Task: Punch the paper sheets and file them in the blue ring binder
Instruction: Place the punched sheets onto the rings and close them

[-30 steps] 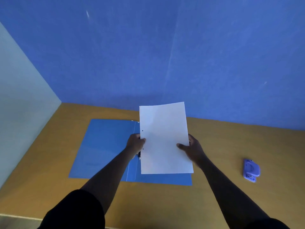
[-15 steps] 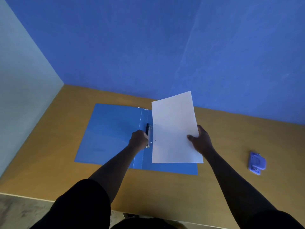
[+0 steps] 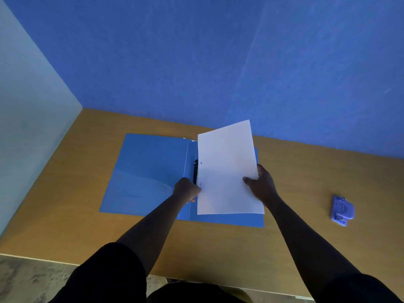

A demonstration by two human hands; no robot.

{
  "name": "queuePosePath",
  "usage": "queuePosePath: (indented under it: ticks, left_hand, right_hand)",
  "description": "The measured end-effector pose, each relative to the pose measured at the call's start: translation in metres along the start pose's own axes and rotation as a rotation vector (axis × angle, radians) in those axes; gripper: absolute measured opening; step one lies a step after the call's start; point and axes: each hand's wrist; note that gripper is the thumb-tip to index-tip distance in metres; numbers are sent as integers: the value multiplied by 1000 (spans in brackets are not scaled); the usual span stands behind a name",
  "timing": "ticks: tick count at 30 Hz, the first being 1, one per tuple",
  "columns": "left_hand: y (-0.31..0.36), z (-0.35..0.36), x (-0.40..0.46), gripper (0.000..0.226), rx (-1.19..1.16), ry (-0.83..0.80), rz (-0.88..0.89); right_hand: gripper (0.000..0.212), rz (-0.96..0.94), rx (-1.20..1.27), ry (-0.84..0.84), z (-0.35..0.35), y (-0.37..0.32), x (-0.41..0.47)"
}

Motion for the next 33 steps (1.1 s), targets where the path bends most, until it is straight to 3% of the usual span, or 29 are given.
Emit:
queuePosePath:
  ticks: [10, 25, 33]
  left_hand:
    - [-8, 7, 6, 11, -117, 54, -37]
    - [-5, 18, -3, 20, -79, 133, 17]
    - [6, 7, -10, 20, -37, 362, 195]
  right_hand:
    - [42, 28, -52, -2, 6, 1, -2]
    - [40, 13, -55, -2, -5, -2, -2]
    - [43, 16, -51, -29, -4, 7, -1]
Point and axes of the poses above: each hand's wrist, its own x-axis towards the middle knuckle, its own z-axis out of the palm, y = z × x, and after that the axes turned 13 degrees about -z, right-handed
